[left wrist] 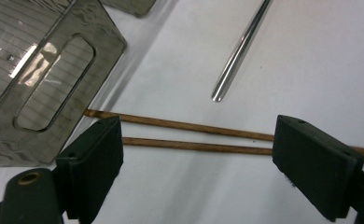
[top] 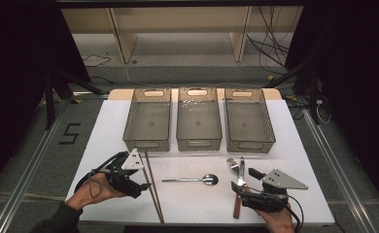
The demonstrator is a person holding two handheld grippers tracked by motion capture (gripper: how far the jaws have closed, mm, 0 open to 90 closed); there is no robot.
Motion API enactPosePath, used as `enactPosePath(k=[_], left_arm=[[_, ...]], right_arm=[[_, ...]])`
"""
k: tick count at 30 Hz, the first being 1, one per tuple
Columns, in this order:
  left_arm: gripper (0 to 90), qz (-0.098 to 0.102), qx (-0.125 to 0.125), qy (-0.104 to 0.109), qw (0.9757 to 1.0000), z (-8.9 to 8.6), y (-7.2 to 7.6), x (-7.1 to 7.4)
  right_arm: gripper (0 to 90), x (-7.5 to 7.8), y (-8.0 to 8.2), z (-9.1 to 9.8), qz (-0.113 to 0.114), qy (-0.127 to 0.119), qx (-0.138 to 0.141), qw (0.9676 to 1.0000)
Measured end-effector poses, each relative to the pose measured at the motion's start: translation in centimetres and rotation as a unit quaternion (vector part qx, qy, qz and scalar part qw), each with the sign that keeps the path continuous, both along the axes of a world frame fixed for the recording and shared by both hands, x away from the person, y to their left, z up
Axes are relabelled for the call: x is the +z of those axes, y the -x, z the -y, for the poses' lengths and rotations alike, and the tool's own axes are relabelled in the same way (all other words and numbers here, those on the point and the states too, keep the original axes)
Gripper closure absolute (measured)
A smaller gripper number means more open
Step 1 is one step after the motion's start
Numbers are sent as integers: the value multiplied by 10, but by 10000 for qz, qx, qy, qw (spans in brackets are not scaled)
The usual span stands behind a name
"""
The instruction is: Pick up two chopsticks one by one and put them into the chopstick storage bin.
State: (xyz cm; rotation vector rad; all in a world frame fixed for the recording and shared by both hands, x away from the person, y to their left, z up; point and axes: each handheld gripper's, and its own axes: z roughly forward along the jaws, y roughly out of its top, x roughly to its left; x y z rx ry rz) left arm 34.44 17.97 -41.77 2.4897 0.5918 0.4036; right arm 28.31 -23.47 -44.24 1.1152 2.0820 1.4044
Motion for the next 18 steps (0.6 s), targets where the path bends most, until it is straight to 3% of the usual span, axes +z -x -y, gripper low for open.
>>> enactPosePath(k=[10, 18], left_arm=[[175, -152, -487, -590, 9970, 10, -8, -4], [203, -422, -164, -792, 9958, 22, -17, -7]], right_arm=[[228, 0, 0, -1, -20, -11, 25, 10000], [229, 0, -1, -1, -35, -9, 21, 10000]])
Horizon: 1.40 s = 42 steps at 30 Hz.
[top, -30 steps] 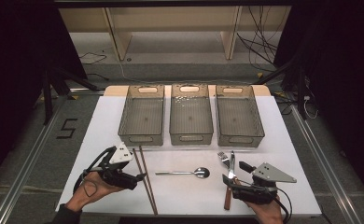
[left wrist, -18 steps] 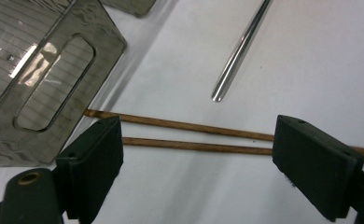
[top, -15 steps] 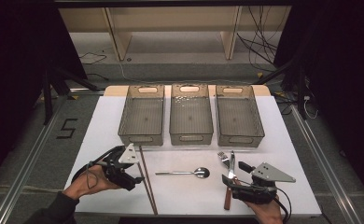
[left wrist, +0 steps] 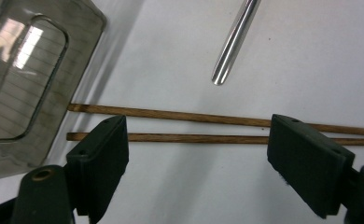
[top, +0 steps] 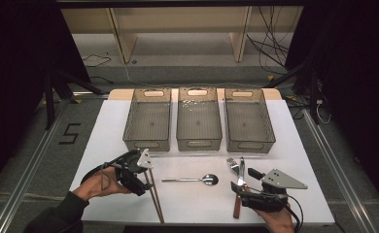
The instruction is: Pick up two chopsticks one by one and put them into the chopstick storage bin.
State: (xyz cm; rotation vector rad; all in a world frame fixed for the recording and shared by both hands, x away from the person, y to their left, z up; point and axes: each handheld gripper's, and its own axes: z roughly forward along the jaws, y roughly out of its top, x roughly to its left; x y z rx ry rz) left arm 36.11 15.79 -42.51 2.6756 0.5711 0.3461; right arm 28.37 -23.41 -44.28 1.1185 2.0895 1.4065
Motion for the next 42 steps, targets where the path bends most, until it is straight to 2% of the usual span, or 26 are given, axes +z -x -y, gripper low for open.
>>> enactPosePath(k=[2, 13, 17, 22, 24, 25, 30, 36, 38, 40, 42], left_arm=[[200, -101, 61, 14, 9999, 3, -1, -1], [210, -176, 128, -9, 9998, 14, -4, -3], [221, -183, -111, -130, 9997, 15, -6, -5], [234, -227, -467, -408, 9978, 11, -11, -7], [243, -243, -534, -405, 9975, 10, -12, -7], [244, -268, -694, -471, 9961, 8, -15, -8], [262, -287, -1087, -508, 9924, 3, -19, -12], [283, -235, -1573, -748, 9844, 0, -22, -15], [292, -241, -1661, -714, 9832, -1, -23, -18], [303, -212, -1786, -772, 9807, -1, -24, -19], [310, -186, -1857, -808, 9791, -2, -25, -21]], right_arm=[[229, 0, 0, 0, 5, -9, 1, 10000], [231, 0, 0, 0, -5, -30, 10, 10000], [231, 0, 0, 0, 1, -29, 19, 10000], [231, 0, 0, 0, 2, -31, 24, 10000], [231, 0, -1, 0, 0, -31, 27, 10000], [231, 0, -1, 0, -1, -32, 25, 10000], [231, 0, -1, 0, -6, -23, 30, 10000], [231, 0, -1, 0, -26, -21, 33, 10000], [231, 0, -1, 0, -25, -21, 31, 10000], [231, 0, -1, 0, -25, -18, 33, 10000], [232, 0, -1, 0, -29, -23, 30, 10000]])
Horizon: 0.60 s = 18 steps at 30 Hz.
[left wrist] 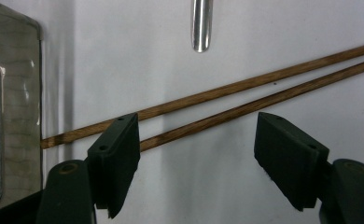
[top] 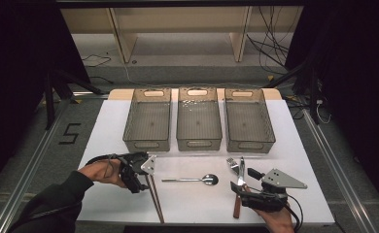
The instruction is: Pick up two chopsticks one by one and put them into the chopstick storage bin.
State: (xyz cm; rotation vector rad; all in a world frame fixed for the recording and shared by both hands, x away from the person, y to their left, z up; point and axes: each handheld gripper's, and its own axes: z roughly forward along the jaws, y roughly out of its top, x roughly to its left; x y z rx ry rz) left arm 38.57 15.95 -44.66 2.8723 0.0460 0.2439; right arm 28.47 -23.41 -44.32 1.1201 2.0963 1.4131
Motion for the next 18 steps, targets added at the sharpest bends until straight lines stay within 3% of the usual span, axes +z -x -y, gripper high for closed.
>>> enactPosePath(k=[7, 18], left_arm=[[333, 78, -219, -49, 9997, 1, -1, -8], [359, 35, -498, -187, 9986, 4, -2, -13]], right_arm=[[233, 0, 0, 0, -6, 10, 2, 10000], [234, -1, -1, -1, -20, 14, 8, 10000]])
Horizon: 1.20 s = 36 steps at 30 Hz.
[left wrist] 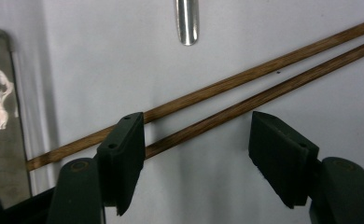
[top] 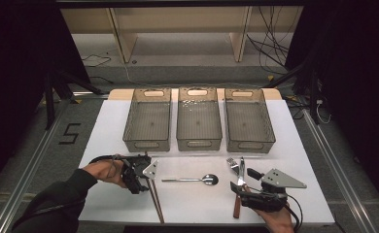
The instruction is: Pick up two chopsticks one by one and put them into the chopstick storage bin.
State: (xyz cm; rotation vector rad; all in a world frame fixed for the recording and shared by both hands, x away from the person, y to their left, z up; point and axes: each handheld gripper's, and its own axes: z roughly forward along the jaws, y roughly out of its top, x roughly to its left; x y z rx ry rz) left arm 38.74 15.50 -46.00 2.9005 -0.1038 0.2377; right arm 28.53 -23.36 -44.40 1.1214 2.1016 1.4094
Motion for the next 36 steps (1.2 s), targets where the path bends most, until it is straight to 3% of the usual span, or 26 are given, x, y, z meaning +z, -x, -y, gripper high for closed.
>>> enactPosePath(k=[10, 16, 21, 30, 32, 36], left_arm=[[401, -33, -309, -303, 9991, 8, 1, -1], [441, -137, -270, -275, 9992, 9, 1, -1], [452, -167, -463, -554, 9972, 14, -1, 1], [452, -331, -366, -393, 9980, 9, 0, 0], [491, -473, -313, -408, 9976, 5, 1, -1], [559, -520, -364, -376, 9973, 4, 1, -1]], right_arm=[[234, 0, 0, 0, -17, -15, 4, 10000], [235, 0, 0, 1, -48, -65, -15, 10000], [235, 0, 0, 1, -54, -57, -8, 10000], [236, 0, 0, 2, -54, -78, -7, 10000], [236, 0, 0, 1, -58, -77, -10, 10000], [236, 0, -1, 1, -71, -63, -4, 10000]])
